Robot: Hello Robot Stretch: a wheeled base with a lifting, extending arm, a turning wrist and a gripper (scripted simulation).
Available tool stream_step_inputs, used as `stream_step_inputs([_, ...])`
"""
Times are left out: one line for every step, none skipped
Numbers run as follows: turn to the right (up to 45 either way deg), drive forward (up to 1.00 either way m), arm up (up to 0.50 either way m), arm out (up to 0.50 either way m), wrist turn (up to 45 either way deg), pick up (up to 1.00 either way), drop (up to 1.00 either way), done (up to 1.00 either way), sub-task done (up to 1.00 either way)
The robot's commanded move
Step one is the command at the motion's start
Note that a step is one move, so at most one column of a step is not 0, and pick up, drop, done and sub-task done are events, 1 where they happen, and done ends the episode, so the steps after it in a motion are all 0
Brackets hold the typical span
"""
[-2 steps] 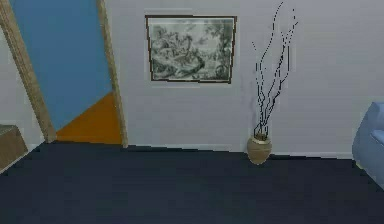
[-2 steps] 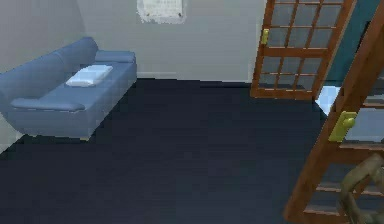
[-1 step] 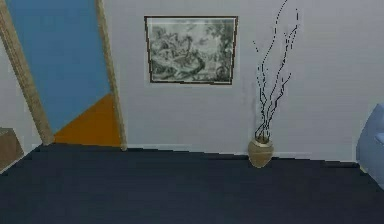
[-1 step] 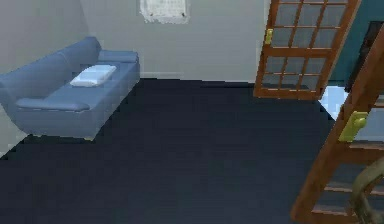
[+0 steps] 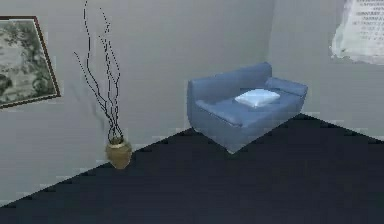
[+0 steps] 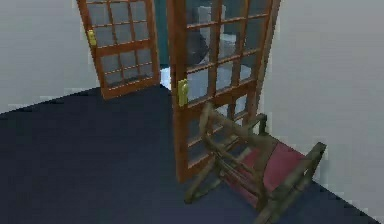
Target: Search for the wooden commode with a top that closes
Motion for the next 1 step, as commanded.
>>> stream_step_inputs([45.0, 0.00, 0.00, 0.00, 0.0, 0.00, 0.00, 0.00, 0.00])
